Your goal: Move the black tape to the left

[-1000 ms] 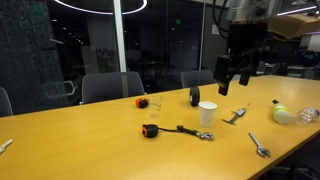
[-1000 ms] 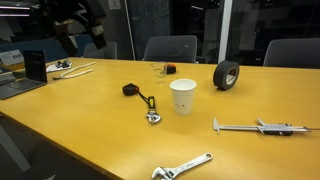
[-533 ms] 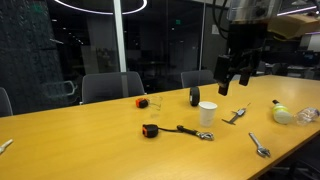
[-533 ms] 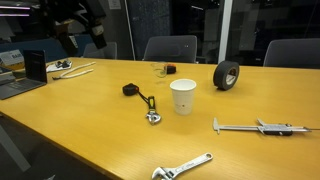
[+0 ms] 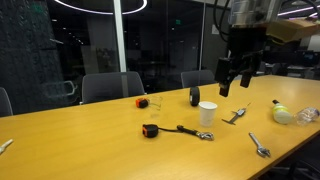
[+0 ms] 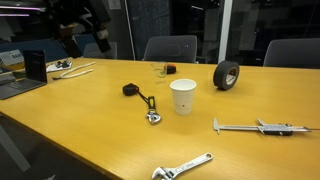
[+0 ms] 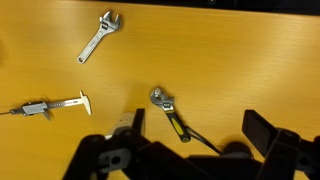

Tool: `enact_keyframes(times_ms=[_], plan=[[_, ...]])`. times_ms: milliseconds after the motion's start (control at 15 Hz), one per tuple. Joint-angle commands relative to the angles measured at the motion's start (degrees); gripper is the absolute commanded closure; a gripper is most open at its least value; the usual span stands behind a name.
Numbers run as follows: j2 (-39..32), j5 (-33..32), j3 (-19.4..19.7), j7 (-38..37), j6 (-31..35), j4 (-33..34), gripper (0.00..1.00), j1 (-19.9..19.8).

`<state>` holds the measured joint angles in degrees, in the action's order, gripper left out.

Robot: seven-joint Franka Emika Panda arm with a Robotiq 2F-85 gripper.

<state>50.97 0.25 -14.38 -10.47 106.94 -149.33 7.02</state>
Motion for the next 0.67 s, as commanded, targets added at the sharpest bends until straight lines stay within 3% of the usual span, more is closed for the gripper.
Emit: enact_keyframes(times_ms=[0, 400, 600], plan=[[-1.91, -2.06, 2.71, -0.67, 3.38, 1.65, 0.00, -3.18], [-5.55, -6.40, 10.31, 1.03, 6.51, 1.02, 0.00, -10.16], [-11.71, -8.77, 13.79, 0.52, 11.24, 2.57, 0.00, -14.19]])
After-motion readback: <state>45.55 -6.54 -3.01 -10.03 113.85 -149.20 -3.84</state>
